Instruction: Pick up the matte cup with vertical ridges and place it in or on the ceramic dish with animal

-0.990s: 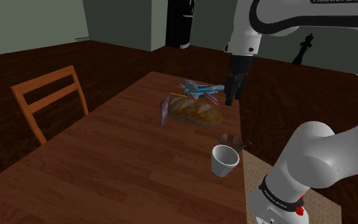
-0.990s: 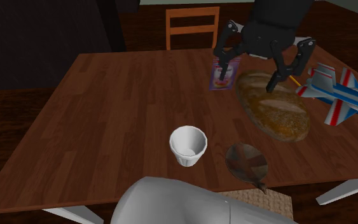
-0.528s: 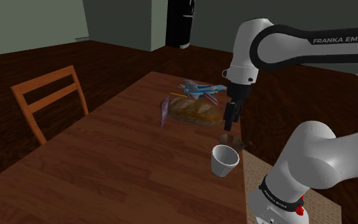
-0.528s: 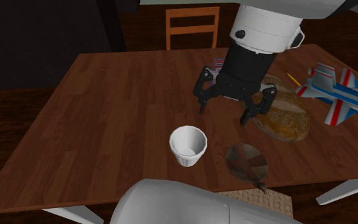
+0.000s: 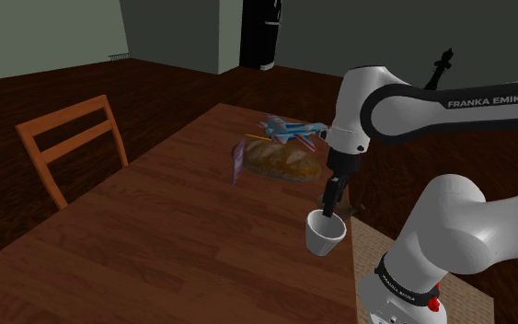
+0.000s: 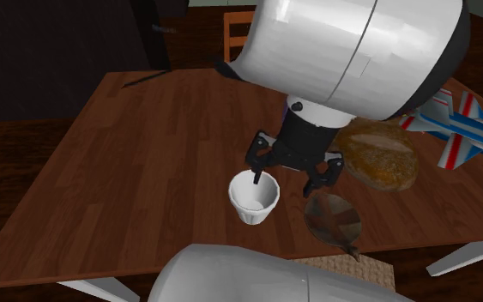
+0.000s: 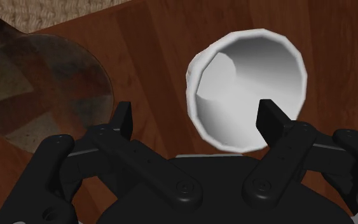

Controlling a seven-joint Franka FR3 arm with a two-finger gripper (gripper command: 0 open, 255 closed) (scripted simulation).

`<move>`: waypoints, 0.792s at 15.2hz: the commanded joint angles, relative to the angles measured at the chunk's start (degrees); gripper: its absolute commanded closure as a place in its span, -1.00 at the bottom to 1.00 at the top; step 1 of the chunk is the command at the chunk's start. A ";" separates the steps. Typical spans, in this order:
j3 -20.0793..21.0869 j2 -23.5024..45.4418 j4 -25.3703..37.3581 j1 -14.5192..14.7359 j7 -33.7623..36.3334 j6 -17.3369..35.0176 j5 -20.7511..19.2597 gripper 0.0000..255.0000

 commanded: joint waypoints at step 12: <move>0.48 0.43 -3.36 0.54 0.02 3.87 0.69 1.00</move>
